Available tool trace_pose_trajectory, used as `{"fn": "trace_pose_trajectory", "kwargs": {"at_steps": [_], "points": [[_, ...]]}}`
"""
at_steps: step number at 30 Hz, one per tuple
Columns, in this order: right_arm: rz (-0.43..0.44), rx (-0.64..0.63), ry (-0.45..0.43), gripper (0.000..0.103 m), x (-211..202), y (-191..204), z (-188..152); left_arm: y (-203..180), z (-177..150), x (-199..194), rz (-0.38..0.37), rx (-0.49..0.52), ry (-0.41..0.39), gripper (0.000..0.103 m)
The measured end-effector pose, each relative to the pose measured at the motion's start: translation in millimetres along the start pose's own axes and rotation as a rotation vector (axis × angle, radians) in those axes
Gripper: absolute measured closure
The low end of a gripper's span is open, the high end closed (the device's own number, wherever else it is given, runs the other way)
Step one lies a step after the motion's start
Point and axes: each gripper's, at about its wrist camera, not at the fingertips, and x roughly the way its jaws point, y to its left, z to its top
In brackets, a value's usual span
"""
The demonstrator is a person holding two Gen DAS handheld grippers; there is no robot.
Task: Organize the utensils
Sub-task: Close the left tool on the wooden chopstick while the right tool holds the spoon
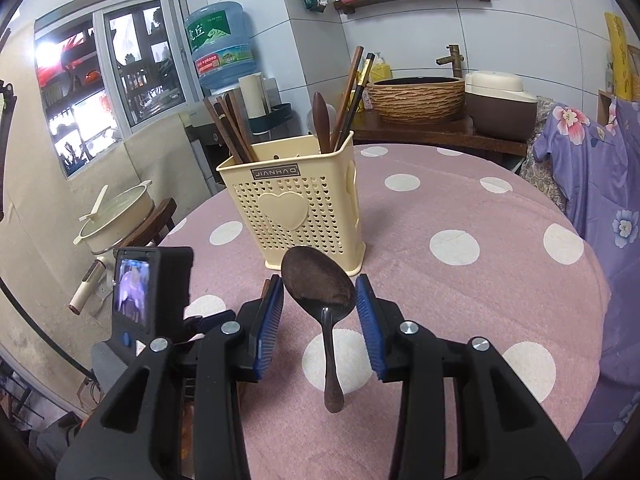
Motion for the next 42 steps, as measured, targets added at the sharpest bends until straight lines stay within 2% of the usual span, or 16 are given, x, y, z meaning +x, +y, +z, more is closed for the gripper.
{"fn": "trace_pose_trajectory", "kwargs": {"at_steps": [1,8,11,13,17,23,27,29,32,34,36,42], "points": [[0.000,-0.001,0.000,0.065,0.0,0.2,-0.1,0.6,1.0,1.2,0.010,0.000,-0.003,0.059],[-0.002,0.002,0.003,0.065,3.0,0.8,0.5,10.4,16.3,13.2,0.080,0.014,-0.010,0.092],[-0.008,-0.006,0.006,0.067,4.2,2.5,0.5,14.7,21.7,16.6,0.066,0.006,0.001,0.093],[-0.008,-0.007,0.017,0.076,6.5,2.4,0.7,14.3,23.0,17.9,0.070,0.013,-0.001,0.093],[-0.018,-0.006,0.028,0.077,11.5,2.9,-1.9,11.1,22.7,18.3,0.079,0.022,-0.011,0.093],[-0.020,-0.012,0.039,0.077,19.3,2.3,-3.9,17.0,22.2,17.0,0.047,0.004,-0.007,0.094],[-0.021,-0.048,0.089,0.069,35.3,-0.9,-4.6,18.8,21.3,16.7,0.037,0.007,-0.011,0.094],[-0.001,-0.051,0.142,0.060,50.8,-4.9,-6.0,21.8,21.8,16.6,0.023,0.000,-0.007,0.094],[0.013,-0.130,0.234,0.058,82.3,1.0,-11.6,29.5,24.7,17.3,-0.009,-0.029,0.008,0.095],[-0.023,-0.183,0.254,0.058,99.9,8.0,-14.3,32.4,25.8,17.5,-0.027,-0.045,0.018,0.095],[-0.011,-0.202,0.295,0.058,120.5,11.5,-13.3,33.1,26.0,17.8,-0.029,-0.050,0.021,0.095],[-0.042,-0.253,0.347,0.058,164.3,16.4,-7.4,40.6,26.8,17.7,-0.051,-0.074,0.026,0.095]]}}
